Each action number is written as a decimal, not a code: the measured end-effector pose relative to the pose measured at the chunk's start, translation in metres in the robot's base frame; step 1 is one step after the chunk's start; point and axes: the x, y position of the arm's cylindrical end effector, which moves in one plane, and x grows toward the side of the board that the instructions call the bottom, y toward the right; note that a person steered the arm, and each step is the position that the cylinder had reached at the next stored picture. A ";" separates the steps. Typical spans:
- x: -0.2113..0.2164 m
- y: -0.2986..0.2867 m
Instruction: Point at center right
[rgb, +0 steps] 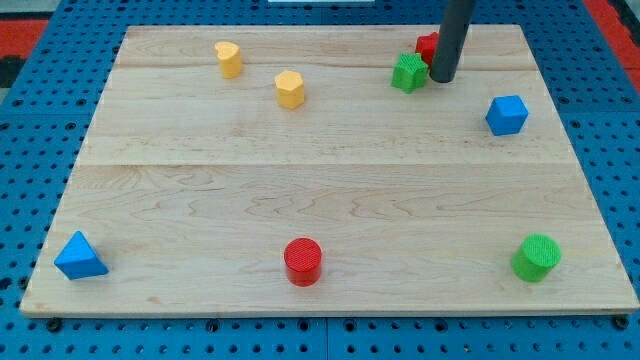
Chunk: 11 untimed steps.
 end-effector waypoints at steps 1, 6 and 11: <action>-0.006 -0.009; 0.103 -0.006; 0.161 0.114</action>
